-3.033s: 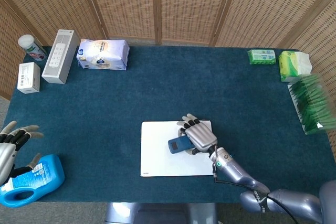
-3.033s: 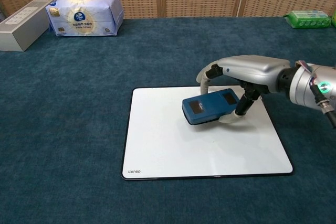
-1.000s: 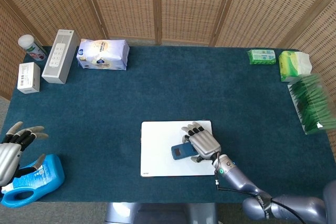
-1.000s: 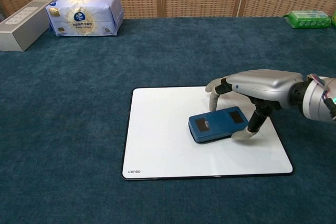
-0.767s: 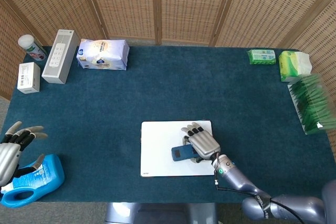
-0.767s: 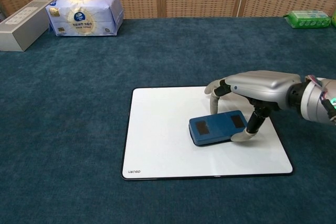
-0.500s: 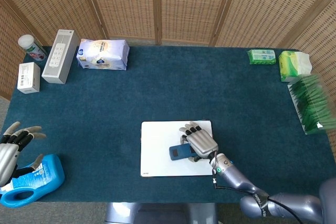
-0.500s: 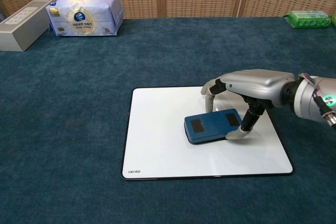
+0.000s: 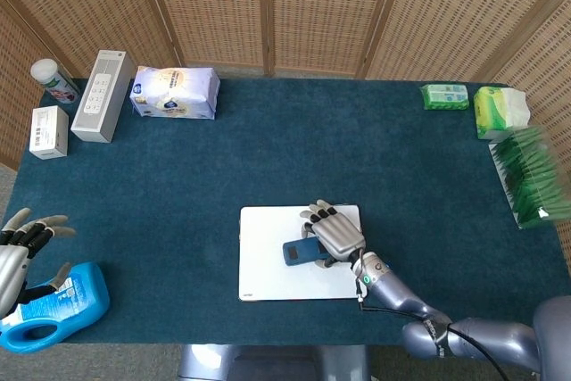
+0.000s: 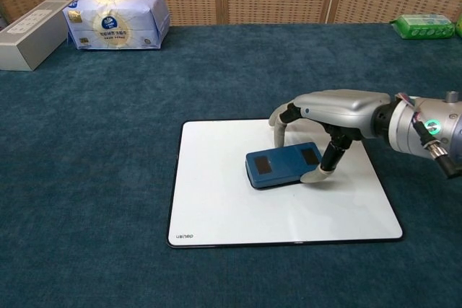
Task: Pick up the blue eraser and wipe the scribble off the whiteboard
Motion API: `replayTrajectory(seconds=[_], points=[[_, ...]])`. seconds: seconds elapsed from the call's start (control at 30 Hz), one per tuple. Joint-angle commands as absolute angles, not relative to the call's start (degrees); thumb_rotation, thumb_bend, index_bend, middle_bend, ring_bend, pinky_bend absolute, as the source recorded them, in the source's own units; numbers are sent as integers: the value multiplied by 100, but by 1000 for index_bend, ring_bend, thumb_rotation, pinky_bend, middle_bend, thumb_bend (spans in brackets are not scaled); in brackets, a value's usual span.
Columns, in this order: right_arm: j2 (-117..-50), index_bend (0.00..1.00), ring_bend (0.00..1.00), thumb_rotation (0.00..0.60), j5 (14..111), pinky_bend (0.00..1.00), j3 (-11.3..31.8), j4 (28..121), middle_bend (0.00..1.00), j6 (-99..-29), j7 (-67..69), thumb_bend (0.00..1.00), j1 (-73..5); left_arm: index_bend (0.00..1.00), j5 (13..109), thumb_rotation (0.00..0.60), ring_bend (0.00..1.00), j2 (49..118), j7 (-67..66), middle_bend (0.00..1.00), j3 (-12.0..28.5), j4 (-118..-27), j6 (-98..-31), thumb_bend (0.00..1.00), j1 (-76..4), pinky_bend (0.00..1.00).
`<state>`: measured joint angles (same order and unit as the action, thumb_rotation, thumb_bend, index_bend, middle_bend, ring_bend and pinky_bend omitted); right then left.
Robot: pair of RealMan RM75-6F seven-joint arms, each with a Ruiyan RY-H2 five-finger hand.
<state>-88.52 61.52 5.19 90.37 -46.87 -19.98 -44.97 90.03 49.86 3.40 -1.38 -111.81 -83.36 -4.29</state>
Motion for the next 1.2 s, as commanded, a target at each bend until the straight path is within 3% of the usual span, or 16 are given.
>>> replayTrajectory(seconds=[0.03, 0.53, 1.2], points=[[-8829, 554, 0, 600, 6168, 0, 469, 9100, 167, -4741, -2023, 215, -4460, 309, 9008, 600, 223, 4987, 336, 237, -134, -11181, -8325, 428, -438, 62], [-8441, 553, 0, 600, 6371, 0, 39, 9893, 167, -5368, -2263, 215, -4001, 309, 9129, 600, 223, 4951, 319, 237, -147, -11246, -8325, 428, -462, 58], [-8689, 554, 0, 600, 6468, 0, 240, 9279, 167, -4915, -1864, 216, -4144, 309, 9181, 600, 223, 4894, 277, 236, -201, -11306, -8465, 427, -349, 57]])
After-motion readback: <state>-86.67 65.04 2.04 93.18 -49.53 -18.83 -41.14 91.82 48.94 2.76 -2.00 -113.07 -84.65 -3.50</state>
